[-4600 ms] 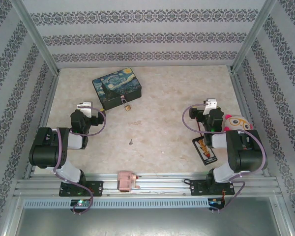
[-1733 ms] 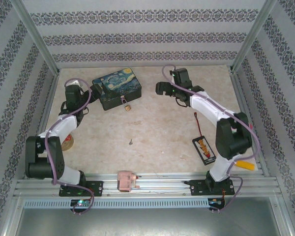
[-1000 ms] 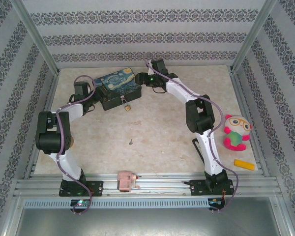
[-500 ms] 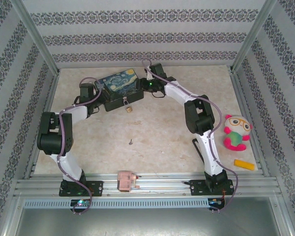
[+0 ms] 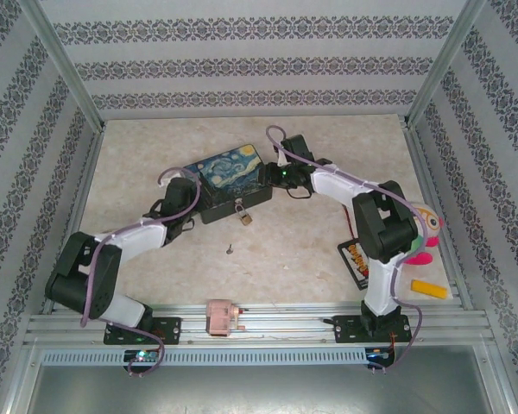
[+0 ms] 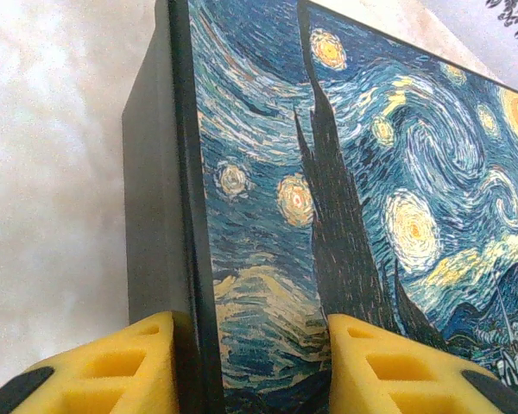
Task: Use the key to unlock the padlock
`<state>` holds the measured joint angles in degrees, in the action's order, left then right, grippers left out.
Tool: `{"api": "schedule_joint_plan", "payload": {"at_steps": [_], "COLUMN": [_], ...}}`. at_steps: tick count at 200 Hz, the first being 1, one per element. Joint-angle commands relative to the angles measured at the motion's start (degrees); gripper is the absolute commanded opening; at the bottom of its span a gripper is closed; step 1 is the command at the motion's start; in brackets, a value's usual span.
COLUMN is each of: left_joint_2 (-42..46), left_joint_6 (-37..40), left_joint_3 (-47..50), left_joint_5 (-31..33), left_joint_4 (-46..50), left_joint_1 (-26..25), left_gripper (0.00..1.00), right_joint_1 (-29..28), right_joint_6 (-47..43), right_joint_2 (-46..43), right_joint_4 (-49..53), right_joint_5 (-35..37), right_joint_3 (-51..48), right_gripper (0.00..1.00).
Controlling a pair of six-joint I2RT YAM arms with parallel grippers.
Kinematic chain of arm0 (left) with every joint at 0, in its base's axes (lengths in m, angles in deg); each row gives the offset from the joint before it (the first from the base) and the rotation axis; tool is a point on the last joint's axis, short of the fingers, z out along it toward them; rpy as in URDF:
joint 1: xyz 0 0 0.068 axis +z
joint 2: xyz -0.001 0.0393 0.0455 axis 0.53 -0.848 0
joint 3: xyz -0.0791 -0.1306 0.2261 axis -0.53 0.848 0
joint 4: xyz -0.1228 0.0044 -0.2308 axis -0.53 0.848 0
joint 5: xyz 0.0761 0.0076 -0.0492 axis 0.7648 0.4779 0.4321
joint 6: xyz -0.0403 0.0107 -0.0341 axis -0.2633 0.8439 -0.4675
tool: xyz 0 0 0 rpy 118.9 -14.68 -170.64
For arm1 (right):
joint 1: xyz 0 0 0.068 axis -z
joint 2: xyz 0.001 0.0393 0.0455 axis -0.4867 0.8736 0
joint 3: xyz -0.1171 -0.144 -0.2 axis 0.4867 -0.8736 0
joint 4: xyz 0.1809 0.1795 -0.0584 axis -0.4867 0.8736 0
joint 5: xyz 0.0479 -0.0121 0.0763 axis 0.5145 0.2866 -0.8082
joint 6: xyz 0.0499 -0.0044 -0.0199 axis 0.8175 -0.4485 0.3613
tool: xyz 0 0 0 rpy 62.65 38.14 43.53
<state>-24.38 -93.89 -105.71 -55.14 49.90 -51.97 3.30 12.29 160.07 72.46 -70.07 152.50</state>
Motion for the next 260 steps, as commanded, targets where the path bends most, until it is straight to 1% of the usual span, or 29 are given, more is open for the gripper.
{"api": "schedule_joint_plan", "payload": {"at_steps": [1, 33, 45, 76, 87, 103, 130, 156, 165, 177, 192, 208, 230, 260], "left_joint_2": [2.9, 4.8, 5.0, 5.4, 5.7, 6.5, 9.2, 13.1, 14.6, 16.8, 19.5, 22.7, 27.0, 32.3], "left_joint_6": [-5.1, -6.7, -6.2, -5.9, -6.0, -6.2, -5.7, -4.2, -3.8, -3.1, -2.5, -2.3, -3.0, -4.2], "left_joint_3": [3.1, 5.4, 4.8, 3.4, 3.3, 3.3, 3.2, 2.9, 2.8, 3.0, 3.5, 4.7, 6.7, 9.5], "left_joint_5": [1.8, 2.9, 2.9, 2.3, 2.3, 2.5, 4.0, 6.9, 8.2, 9.9, 12.0, 14.5, 17.8, 21.2], "left_joint_4": [1.7, 1.1, 1.6, 2.0, 2.0, 2.4, 4.7, 8.5, 10.0, 11.6, 13.2, 14.9, 16.9, 18.4], "left_joint_1": [-3.8, -3.9, -3.9, -3.9, -3.9, -3.9, -3.9, -3.9, -3.9, -3.9, -3.8, -3.8, -3.8, -3.7], "left_gripper": [0.41, 0.47, 0.49, 0.55, 0.60, 0.68, 0.79, 0.94, 1.00, 0.99, 0.99, 0.99, 0.99, 0.99], "right_joint_1": [-3.3, -3.3, -3.4, -3.2, -3.2, -3.2, -3.6, -5.2, -6.8, -9.5, -14.5, -20.0, -27.2, -33.2], "right_joint_6": [2.2, 2.0, 1.2, -2.7, -3.5, -4.9, -6.0, -6.3, -6.3, -5.8, -4.2, -1.4, 3.8, 7.6], "right_joint_2": [-1.7, -3.3, -3.3, -3.1, -3.7, -5.1, -9.2, -14.4, -16.6, -18.9, -21.6, -22.4, -20.3, -13.1], "right_joint_4": [1.0, 1.7, 3.0, 8.9, 11.0, 13.6, 16.6, 18.8, 19.8, 21.2, 22.5, 23.2, 23.4, 23.3], "right_joint_5": [-0.5, 0.5, 1.4, 6.3, 9.1, 13.2, 18.6, 21.9, 23.7, 26.1, 29.2, 31.1, 31.5, 31.2], "right_joint_3": [-5.2, -6.5, -5.6, -1.0, 0.2, 1.2, 0.1, -3.1, -4.6, -6.1, -8.3, -10.0, -10.7, -7.8], "right_gripper": [0.42, 0.44, 0.48, 0.64, 0.69, 0.73, 0.73, 0.65, 0.63, 0.62, 0.60, 0.58, 0.55, 0.52]}}
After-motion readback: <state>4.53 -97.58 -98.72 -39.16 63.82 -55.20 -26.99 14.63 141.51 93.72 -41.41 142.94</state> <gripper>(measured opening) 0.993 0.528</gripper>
